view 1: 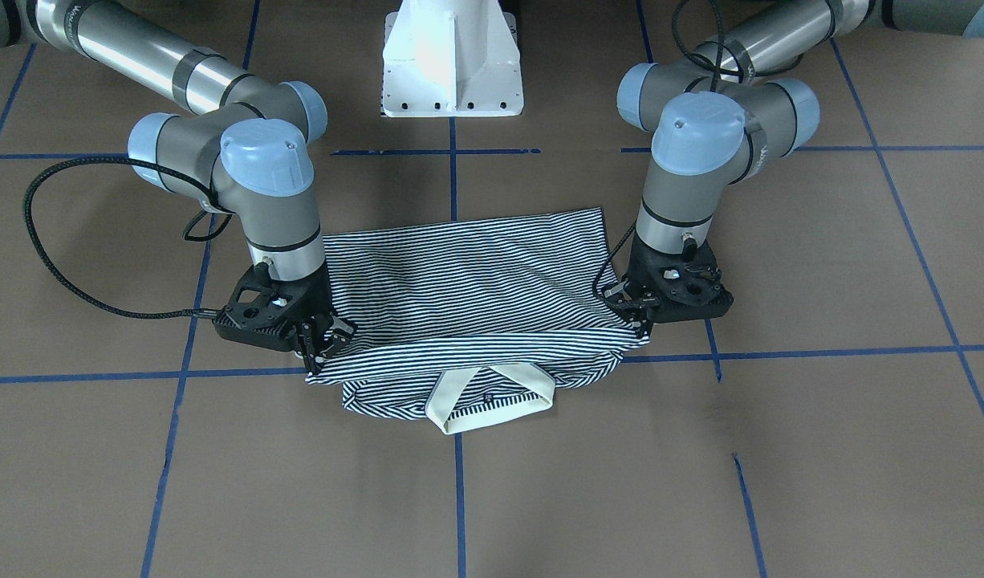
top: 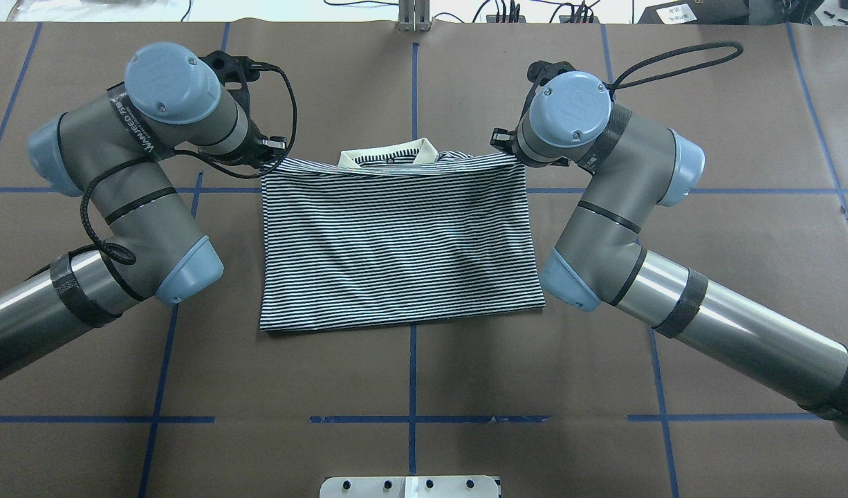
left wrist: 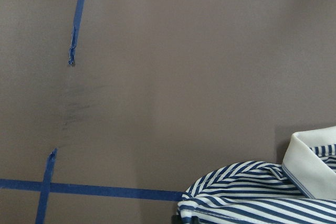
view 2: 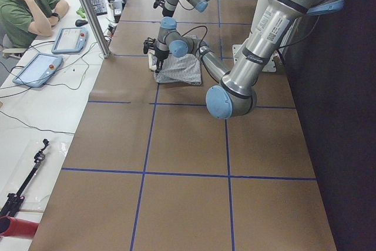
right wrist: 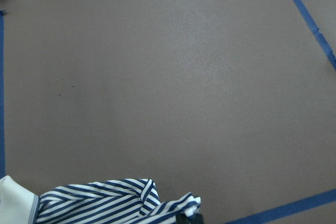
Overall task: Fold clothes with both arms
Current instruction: 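Release the hem and draw both grippers back from the folded shirt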
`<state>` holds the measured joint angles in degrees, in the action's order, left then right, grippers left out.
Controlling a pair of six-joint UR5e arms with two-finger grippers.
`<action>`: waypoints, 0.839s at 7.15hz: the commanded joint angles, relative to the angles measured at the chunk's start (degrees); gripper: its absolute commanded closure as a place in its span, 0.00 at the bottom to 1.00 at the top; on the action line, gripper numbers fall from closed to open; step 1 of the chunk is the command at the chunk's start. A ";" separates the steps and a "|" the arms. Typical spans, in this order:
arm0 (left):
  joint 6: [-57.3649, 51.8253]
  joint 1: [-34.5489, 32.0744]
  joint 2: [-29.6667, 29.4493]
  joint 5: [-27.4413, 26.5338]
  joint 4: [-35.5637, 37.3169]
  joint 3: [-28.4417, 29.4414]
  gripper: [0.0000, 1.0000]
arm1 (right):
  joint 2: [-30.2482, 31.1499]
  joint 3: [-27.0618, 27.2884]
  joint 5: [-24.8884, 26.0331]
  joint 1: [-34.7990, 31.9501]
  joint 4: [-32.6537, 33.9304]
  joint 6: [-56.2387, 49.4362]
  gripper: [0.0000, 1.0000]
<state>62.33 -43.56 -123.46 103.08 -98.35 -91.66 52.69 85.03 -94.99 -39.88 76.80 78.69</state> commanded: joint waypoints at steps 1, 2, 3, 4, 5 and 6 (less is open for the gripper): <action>-0.10 0.66 0.33 -0.16 -0.35 0.87 1.00 | -0.40 -1.70 -0.02 0.06 -0.60 -0.02 1.00; -0.01 0.67 0.50 -0.16 -0.70 0.87 0.94 | -0.40 -1.79 -0.02 0.15 -0.69 0.06 0.70; -1.75 0.75 1.55 -0.16 -3.57 0.87 0.01 | -0.40 -1.79 0.59 0.67 -0.60 -0.37 0.01; -4.12 0.84 2.86 0.02 -5.78 0.09 0.00 | -0.40 -1.53 0.33 0.59 -0.95 -2.55 0.00; -6.49 0.84 3.83 0.28 -5.80 -1.31 0.00 | -0.31 -0.83 -0.45 -0.37 -1.48 -7.71 0.00; -7.56 0.76 4.11 0.37 -5.89 -2.54 0.00 | 0.21 -0.48 -4.20 -2.12 -1.57 -10.28 0.00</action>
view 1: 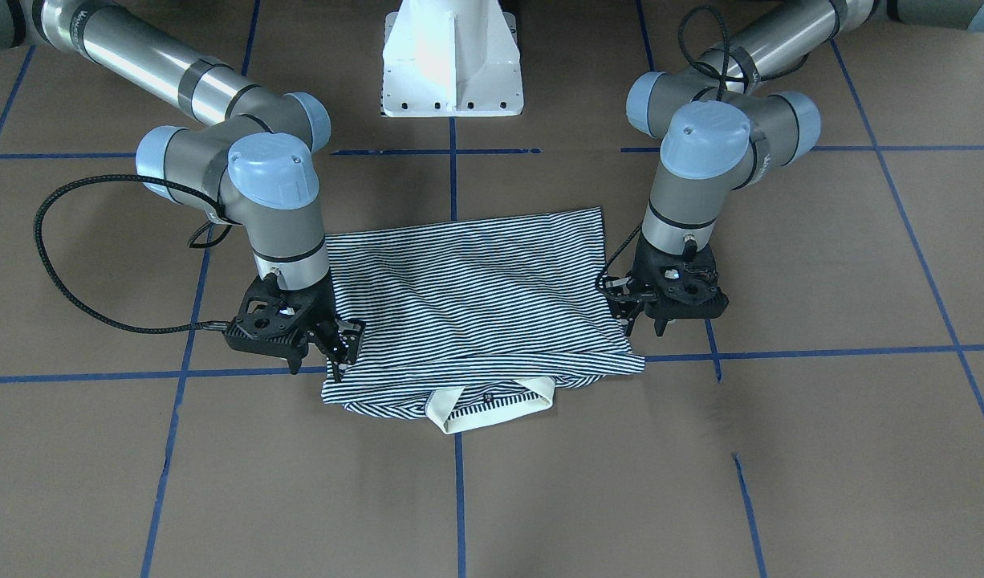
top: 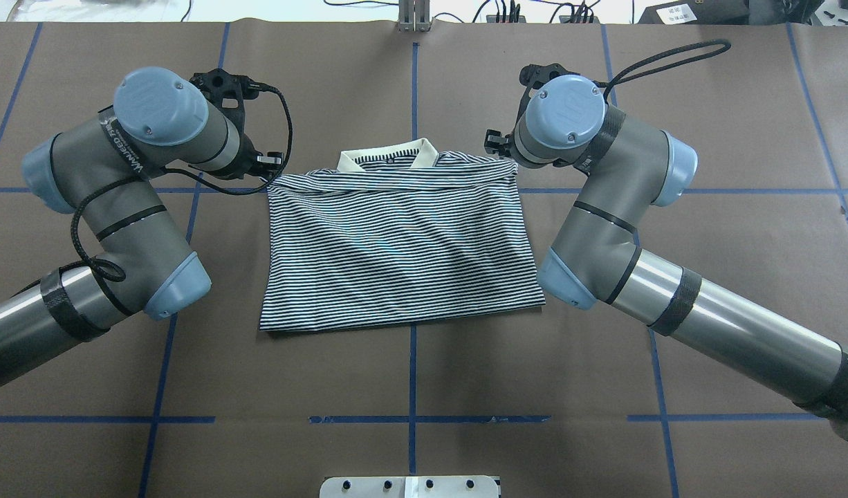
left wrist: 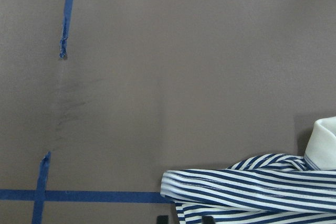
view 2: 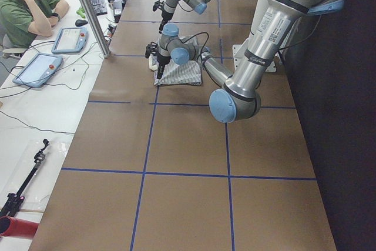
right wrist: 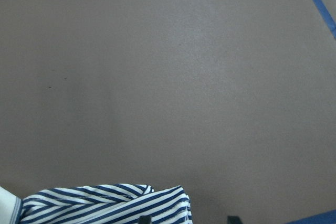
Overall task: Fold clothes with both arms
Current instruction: 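Release the hem and draw both grippers back from the folded shirt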
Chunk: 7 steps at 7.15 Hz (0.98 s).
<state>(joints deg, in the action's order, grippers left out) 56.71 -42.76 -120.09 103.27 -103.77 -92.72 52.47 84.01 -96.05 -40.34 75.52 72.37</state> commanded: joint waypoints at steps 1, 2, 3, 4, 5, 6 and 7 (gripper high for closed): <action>-1.34 0.22 2.82 0.53 -0.73 -4.20 0.00 | 0.70 0.62 -7.18 -3.49 -0.37 -6.43 0.00; -1.08 0.74 6.15 3.40 -1.43 -8.49 0.00 | 1.57 0.88 -7.83 -4.12 -0.37 -9.06 0.00; 3.02 4.05 12.10 3.95 -4.48 -13.49 0.00 | 2.80 2.71 -8.01 -4.39 -0.29 -9.87 0.00; 10.97 8.09 15.03 3.26 -8.51 -15.20 0.00 | 3.07 3.52 -8.02 -4.39 -0.29 -9.79 0.00; 17.06 12.48 16.37 -1.10 -9.51 -15.04 0.20 | 3.08 3.52 -8.02 -4.39 -0.29 -9.79 0.00; 20.60 14.79 16.90 -3.06 -9.69 -14.78 0.37 | 3.08 3.52 -7.93 -4.39 -0.29 -9.79 0.00; 23.42 16.90 16.91 -3.86 -9.61 -14.16 0.44 | 3.08 3.52 -7.93 -4.39 -0.37 -9.79 0.00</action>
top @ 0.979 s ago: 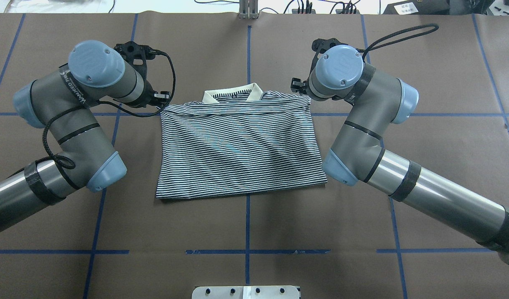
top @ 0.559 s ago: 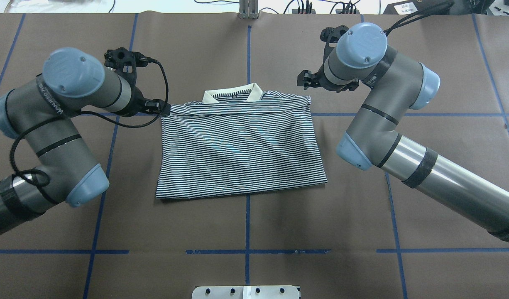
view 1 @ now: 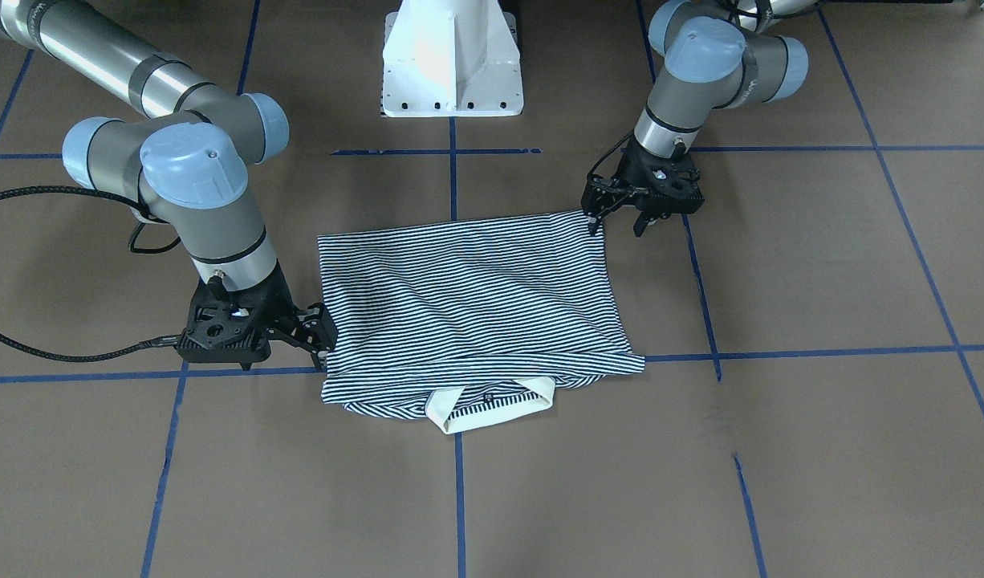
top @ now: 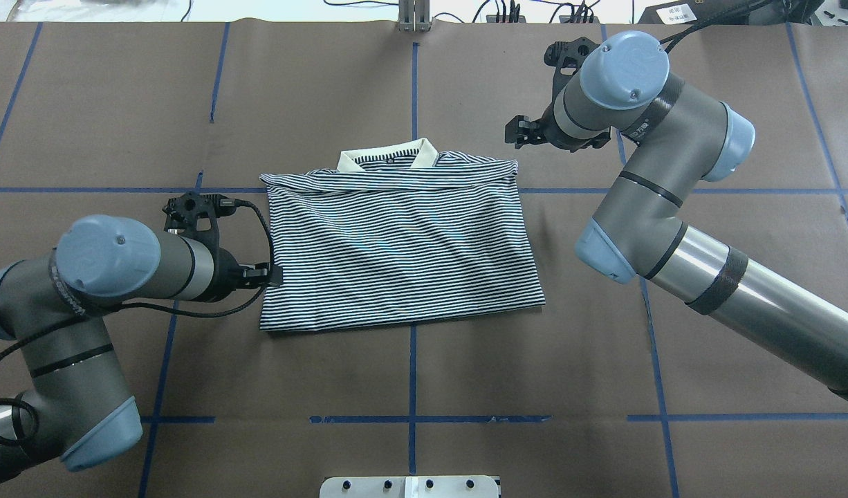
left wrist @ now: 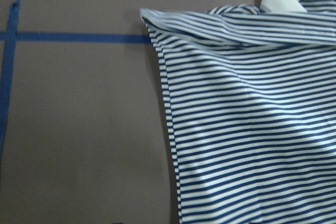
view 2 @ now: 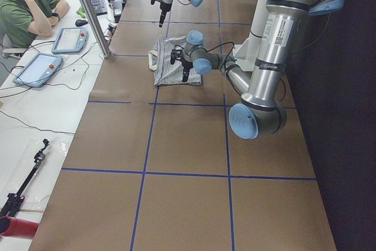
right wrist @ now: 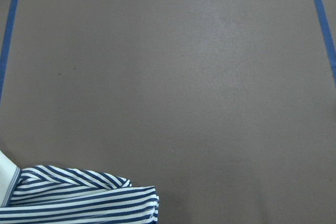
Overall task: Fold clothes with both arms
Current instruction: 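Release the hem and draw both grippers back from the folded shirt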
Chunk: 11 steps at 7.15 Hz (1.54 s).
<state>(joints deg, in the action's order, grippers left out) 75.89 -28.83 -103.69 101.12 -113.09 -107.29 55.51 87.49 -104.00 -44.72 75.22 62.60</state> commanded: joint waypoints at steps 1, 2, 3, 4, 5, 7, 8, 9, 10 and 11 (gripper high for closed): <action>4.61 3.51 0.59 -1.98 -0.29 0.33 0.44 | 0.04 0.05 0.02 -0.01 -0.07 -0.02 0.00; 4.96 4.21 0.50 -1.98 -0.29 0.33 0.45 | 0.04 0.05 0.02 -0.01 -0.07 -0.02 0.00; 5.31 4.83 0.50 -1.98 -0.29 0.33 0.46 | 0.12 0.05 0.02 -0.01 -0.07 -0.02 0.00; 5.75 5.18 0.50 -1.98 -0.29 0.42 0.47 | 0.13 0.05 0.02 -0.01 -0.07 -0.02 0.00; 5.76 5.36 0.24 -1.98 -0.29 0.42 0.53 | 0.13 0.05 0.02 -0.01 -0.07 -0.02 0.00; 5.58 5.36 0.24 -1.98 -0.20 0.59 0.96 | 0.13 0.05 0.02 -0.01 -0.07 -0.02 0.00; 5.41 5.36 0.50 -2.07 -0.11 0.59 1.00 | 0.13 0.05 0.02 0.07 -0.07 -0.02 0.00; 5.06 5.19 0.85 -2.16 -0.11 0.24 1.00 | 0.21 0.05 0.11 0.07 -0.07 0.07 0.00; 2.97 4.93 2.42 -2.16 -0.11 -0.02 1.00 | 0.21 0.05 0.11 0.16 -0.07 0.24 0.00; -2.36 3.01 3.39 -2.16 -0.11 0.32 1.00 | 0.30 0.05 0.20 0.16 -0.07 0.33 0.00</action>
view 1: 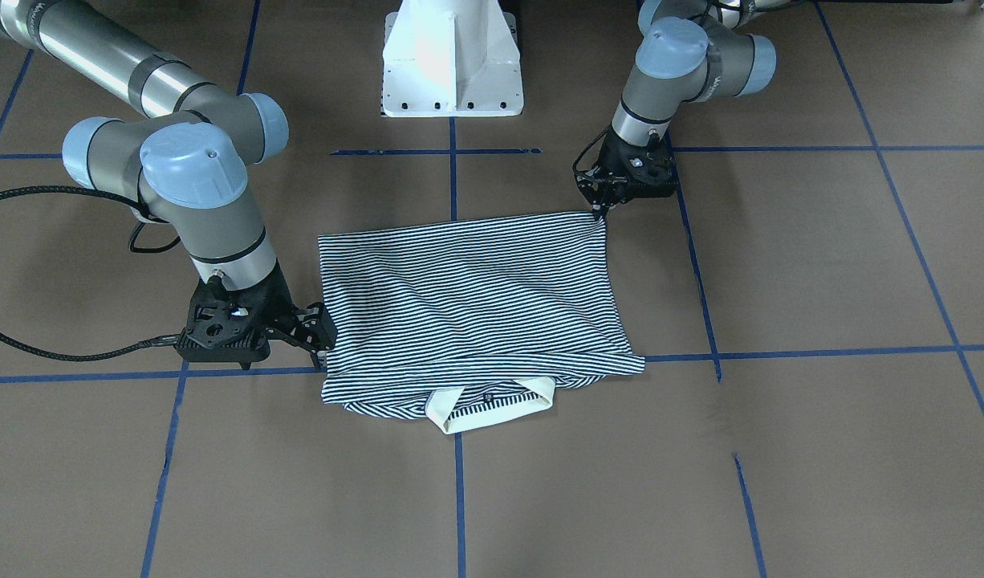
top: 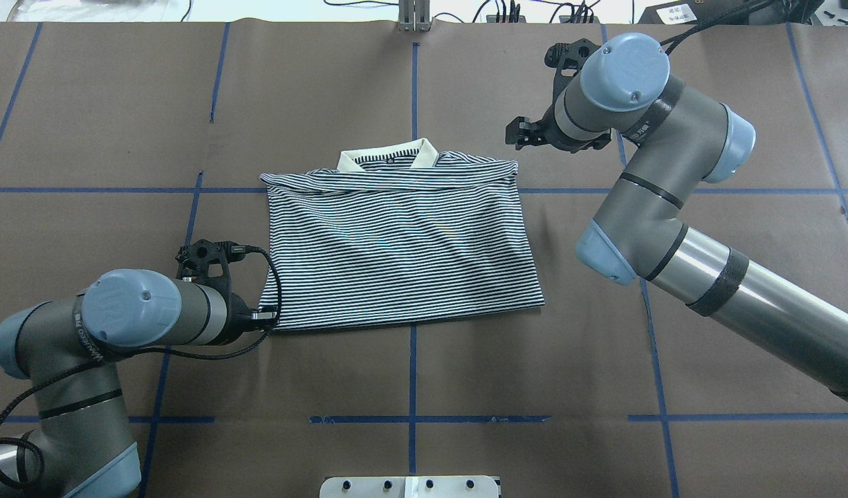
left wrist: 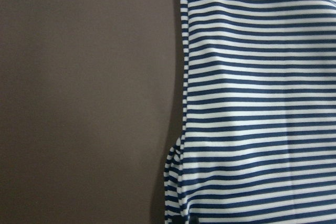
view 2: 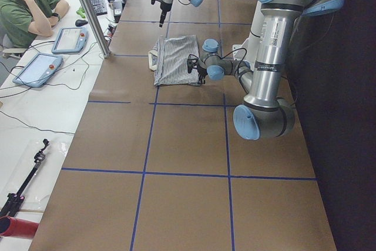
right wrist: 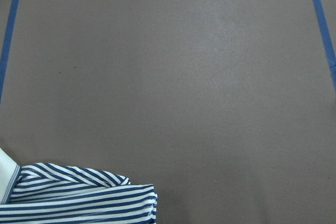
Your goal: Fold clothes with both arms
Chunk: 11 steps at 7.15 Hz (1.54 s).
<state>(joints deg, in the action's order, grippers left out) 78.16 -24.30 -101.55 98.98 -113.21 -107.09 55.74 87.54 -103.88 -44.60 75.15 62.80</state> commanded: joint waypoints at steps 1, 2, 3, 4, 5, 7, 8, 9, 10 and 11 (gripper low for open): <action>-9.30 -5.72 1.26 -0.10 0.01 1.09 1.00 | 0.07 0.00 0.08 0.04 0.00 0.39 0.00; -14.22 -10.28 1.09 0.07 0.01 3.71 1.00 | 0.16 0.00 0.16 0.04 0.00 0.48 0.00; -19.05 -14.59 -0.04 0.16 -0.26 7.30 1.00 | 0.16 0.00 0.17 0.12 0.00 0.57 0.00; -23.10 -19.59 -4.84 0.07 -0.17 12.12 1.00 | 0.16 -0.09 0.17 0.12 0.00 0.66 0.00; -25.93 -23.21 -10.02 0.07 -0.43 19.65 1.00 | 0.24 0.00 0.25 0.12 0.00 0.66 0.00; -28.14 -27.72 -21.44 -3.94 -11.61 40.62 1.00 | 0.24 0.00 0.34 0.12 0.00 0.75 0.00; -29.72 -29.12 -28.02 -4.23 -17.34 52.13 1.00 | 0.24 0.09 0.34 0.12 0.00 0.83 0.00; -29.82 -29.40 -30.44 -4.58 -19.66 56.42 1.00 | 0.16 0.35 0.34 0.12 0.00 1.10 0.00; -29.82 -29.57 -30.12 -4.50 -19.94 56.29 1.00 | 0.16 0.70 0.34 0.21 0.00 1.10 0.00; -33.30 -29.66 -28.46 -4.32 -21.43 55.34 0.01 | -0.02 0.70 0.43 0.56 0.00 2.06 0.00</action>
<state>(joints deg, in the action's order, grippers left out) 47.52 -53.74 -130.73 94.59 -132.90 -52.05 55.85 88.10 -103.51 -44.30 75.15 64.11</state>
